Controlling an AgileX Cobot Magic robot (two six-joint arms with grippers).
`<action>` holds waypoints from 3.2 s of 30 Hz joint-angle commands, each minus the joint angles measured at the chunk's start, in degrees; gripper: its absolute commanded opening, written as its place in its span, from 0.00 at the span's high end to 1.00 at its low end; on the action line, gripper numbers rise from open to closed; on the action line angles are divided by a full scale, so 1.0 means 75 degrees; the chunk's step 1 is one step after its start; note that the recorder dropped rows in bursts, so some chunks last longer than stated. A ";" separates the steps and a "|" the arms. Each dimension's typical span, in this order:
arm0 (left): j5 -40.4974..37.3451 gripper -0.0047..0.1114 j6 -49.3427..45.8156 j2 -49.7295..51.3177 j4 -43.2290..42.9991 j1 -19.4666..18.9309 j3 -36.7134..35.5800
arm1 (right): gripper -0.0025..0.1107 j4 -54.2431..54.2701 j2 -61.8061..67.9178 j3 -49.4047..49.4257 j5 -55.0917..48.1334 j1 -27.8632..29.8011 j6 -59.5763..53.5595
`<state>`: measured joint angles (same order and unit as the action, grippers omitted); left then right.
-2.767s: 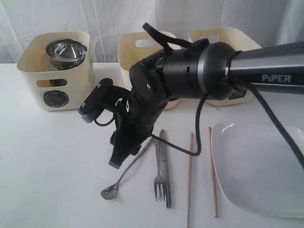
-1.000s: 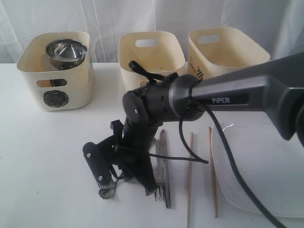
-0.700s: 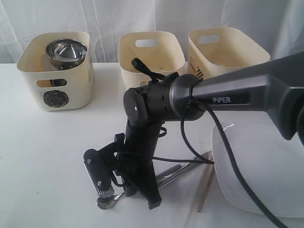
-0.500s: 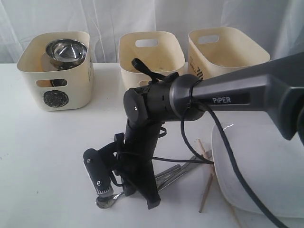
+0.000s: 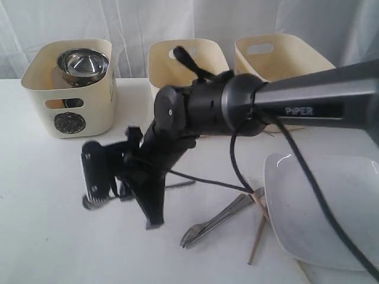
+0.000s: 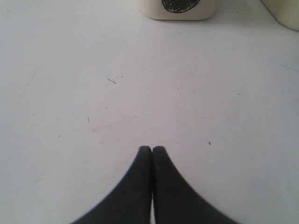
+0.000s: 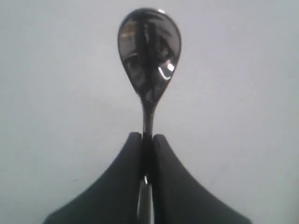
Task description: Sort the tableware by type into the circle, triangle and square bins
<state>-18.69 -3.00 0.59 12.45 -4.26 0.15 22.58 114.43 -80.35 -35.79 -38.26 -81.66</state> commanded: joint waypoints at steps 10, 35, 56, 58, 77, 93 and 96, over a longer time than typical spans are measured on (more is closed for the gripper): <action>-0.0221 0.96 -0.0011 -0.0060 0.0048 0.0046 -0.0020 | 0.98 0.1005 -0.0362 -0.0263 0.9445 0.1030 0.2687; -0.0221 0.96 -0.0011 -0.0060 0.0048 0.0046 -0.0020 | 0.98 0.2346 -0.2776 0.0566 0.1874 0.3234 0.4784; -0.0221 0.96 -0.0011 -0.0060 0.0048 0.0046 -0.0020 | 0.98 -0.0878 -0.6413 0.6286 -0.2025 0.3199 1.1098; -0.0221 0.96 -0.0011 -0.0060 0.0048 0.0046 -0.0020 | 0.98 -0.0878 -0.6413 0.6566 -0.1598 0.3199 1.0988; -0.0221 0.96 -0.0011 -0.0060 0.0048 0.0046 -0.0020 | 0.62 -0.0893 -0.4917 0.6910 -0.0134 0.3199 0.8998; -0.0221 0.96 -0.0011 -0.0060 0.0048 0.0046 -0.0020 | 0.74 -0.0937 -0.3579 0.6910 0.0325 0.3199 0.8998; -0.0221 0.96 -0.0011 -0.0060 0.0048 0.0046 -0.0020 | 0.84 -0.0937 -0.3351 0.6910 0.0303 0.3199 0.8969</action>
<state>-18.69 -3.00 0.59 12.45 -4.26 0.15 15.39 86.83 -29.15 -33.51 -14.02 -13.67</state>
